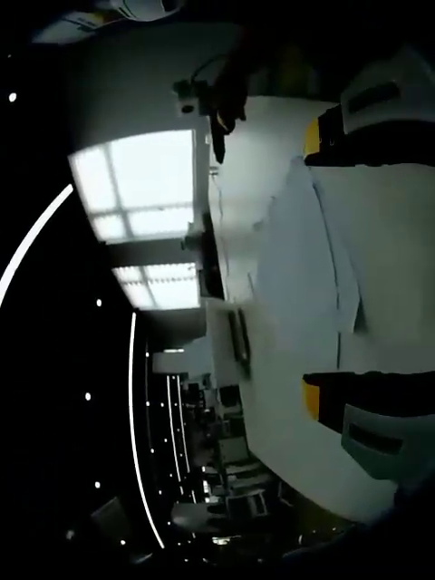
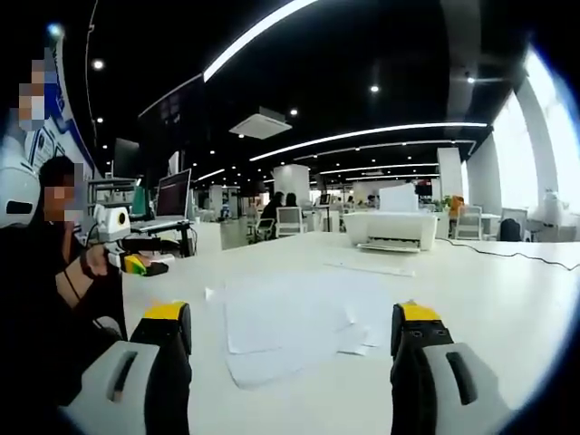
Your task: Organize the stack of printing papers by aligning and flattening the scattered papers on the table
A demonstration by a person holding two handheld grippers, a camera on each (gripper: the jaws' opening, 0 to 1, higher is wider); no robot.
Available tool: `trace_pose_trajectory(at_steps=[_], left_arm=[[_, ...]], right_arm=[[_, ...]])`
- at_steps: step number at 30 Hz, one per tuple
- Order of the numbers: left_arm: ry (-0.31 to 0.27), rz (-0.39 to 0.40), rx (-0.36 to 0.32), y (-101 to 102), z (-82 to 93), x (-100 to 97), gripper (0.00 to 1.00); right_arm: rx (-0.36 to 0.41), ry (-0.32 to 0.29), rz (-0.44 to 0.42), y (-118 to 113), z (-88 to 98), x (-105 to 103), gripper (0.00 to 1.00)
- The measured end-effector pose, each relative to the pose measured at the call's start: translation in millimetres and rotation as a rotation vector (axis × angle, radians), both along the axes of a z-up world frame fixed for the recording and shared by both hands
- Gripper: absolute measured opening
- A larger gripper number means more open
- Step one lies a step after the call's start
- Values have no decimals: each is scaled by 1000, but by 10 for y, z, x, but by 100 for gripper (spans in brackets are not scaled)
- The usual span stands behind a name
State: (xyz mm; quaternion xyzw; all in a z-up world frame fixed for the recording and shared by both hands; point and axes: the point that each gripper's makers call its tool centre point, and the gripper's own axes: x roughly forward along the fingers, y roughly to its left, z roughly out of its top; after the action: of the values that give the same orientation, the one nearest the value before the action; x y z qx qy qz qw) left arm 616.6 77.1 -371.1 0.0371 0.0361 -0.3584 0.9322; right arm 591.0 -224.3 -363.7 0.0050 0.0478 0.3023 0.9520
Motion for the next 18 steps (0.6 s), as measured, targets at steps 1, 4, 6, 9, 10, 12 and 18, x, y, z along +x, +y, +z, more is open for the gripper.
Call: trace_pose_trajectory(at_steps=[1, 4, 6, 9, 10, 12, 18], left_arm=[[0, 1, 0, 1, -1, 0, 97], [0, 1, 0, 3, -2, -1, 97], [0, 1, -1, 1, 1, -2, 97], [-19, 16, 6, 27, 20, 20, 96], [-24, 19, 9, 32, 24, 23, 96], [-26, 20, 8, 36, 33, 22, 96], [-24, 17, -3, 42, 44, 24, 96]], right_arm=[[0, 0, 0, 1, 0, 0, 86], [-1, 0, 3, 10, -2, -2, 86], [-2, 1, 5, 15, -6, -1, 86], [-8, 3, 12, 25, -20, 12, 86], [-10, 1, 9, 21, -16, 19, 86], [-8, -2, 9, 22, -3, 25, 86], [-3, -11, 13, 46, 37, 47, 86]])
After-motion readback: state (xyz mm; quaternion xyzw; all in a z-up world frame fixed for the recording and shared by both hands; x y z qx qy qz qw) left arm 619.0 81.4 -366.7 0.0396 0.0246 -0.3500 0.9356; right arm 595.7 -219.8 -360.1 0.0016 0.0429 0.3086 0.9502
